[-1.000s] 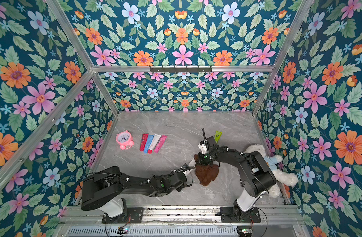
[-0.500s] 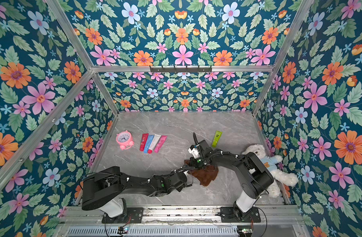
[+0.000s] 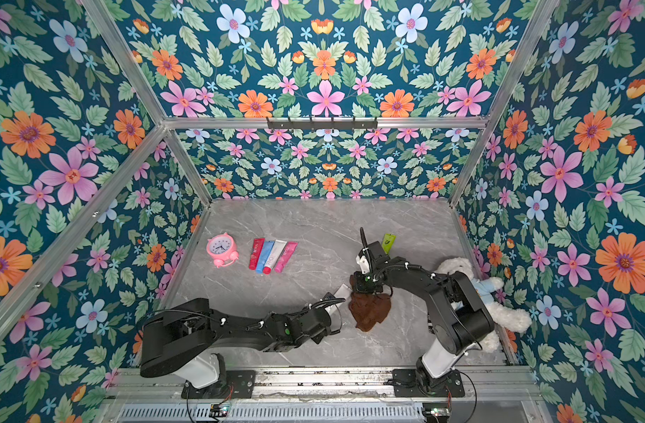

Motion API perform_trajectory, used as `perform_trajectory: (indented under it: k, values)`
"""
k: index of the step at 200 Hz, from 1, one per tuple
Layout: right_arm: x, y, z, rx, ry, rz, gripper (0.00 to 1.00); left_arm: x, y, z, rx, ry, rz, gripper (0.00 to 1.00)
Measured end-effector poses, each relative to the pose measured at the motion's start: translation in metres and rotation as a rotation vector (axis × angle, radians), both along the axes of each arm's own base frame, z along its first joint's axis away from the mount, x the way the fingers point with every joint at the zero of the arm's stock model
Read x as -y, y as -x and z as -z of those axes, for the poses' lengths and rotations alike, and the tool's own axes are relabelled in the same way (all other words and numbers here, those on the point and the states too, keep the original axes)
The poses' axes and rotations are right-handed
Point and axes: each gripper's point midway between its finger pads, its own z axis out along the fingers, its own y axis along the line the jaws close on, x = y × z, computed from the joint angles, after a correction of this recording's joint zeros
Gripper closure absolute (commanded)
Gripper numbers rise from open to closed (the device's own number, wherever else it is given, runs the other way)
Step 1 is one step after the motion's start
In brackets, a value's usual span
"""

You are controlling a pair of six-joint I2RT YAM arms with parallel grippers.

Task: Wipe the surface of the toothpaste tube
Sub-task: Wipe the dirt from the toothpaste tube, then adjust the toothpaste at the center of the board.

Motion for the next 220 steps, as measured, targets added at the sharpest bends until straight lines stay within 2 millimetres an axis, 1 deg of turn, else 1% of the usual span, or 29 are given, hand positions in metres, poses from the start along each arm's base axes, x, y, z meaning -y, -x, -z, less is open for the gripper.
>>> perform_trajectory:
  k: [11,35,41,49,59,66,81,92,107,115,129,142,158,171,186,220]
  values:
    - [0.002,0.002,-0.005,0.015,-0.001,-0.001,1.0,-0.004,0.0,0.0,-0.014,0.006,-0.013,1.0]
    - [0.011,0.016,-0.006,0.017,0.01,0.0,1.0,-0.014,-0.003,-0.001,-0.044,0.013,-0.064,0.99]
    - [0.012,0.019,-0.006,0.018,0.01,0.0,1.0,-0.015,-0.003,-0.001,-0.053,0.017,-0.075,0.93]
    - [0.015,0.025,-0.005,0.017,0.01,0.0,1.0,-0.016,-0.003,-0.002,-0.063,0.024,-0.086,0.8]
    - [0.017,0.03,-0.004,0.016,0.011,-0.001,1.0,-0.015,-0.001,-0.002,-0.082,0.035,-0.095,0.59]
    - [0.019,0.034,-0.003,0.014,0.011,-0.001,1.0,-0.014,0.0,-0.004,-0.096,0.039,-0.095,0.47]
    - [0.022,0.041,-0.001,0.011,0.013,-0.001,1.0,-0.004,0.006,-0.012,-0.143,0.085,-0.077,0.34]
    - [0.022,0.043,0.0,0.009,0.009,-0.003,1.0,0.007,0.01,-0.027,-0.167,0.147,-0.054,0.28]
    - [0.021,0.045,0.0,0.006,-0.001,-0.007,1.0,0.019,0.011,-0.05,-0.19,0.232,-0.028,0.27]
    - [0.02,0.045,0.0,0.007,-0.006,-0.009,1.0,0.023,0.008,-0.063,-0.205,0.281,-0.021,0.26]
    - [0.019,0.046,-0.002,0.009,-0.019,-0.014,1.0,0.022,-0.008,-0.084,-0.229,0.363,-0.042,0.26]
    - [0.017,0.047,-0.005,0.014,-0.035,-0.02,1.0,0.016,-0.026,-0.093,-0.268,0.407,-0.072,0.28]
    - [0.015,0.049,-0.008,0.02,-0.052,-0.027,1.0,0.005,-0.046,-0.092,-0.321,0.403,-0.127,0.34]
    - [0.014,0.05,-0.01,0.026,-0.066,-0.031,1.0,0.002,-0.053,-0.088,-0.371,0.389,-0.139,0.41]
    - [0.013,0.054,-0.01,0.028,-0.08,-0.037,1.0,0.004,-0.052,-0.081,-0.431,0.375,-0.118,0.43]
    - [0.012,0.06,-0.006,0.028,-0.105,-0.041,1.0,0.008,-0.041,-0.059,-0.581,0.349,-0.097,0.47]
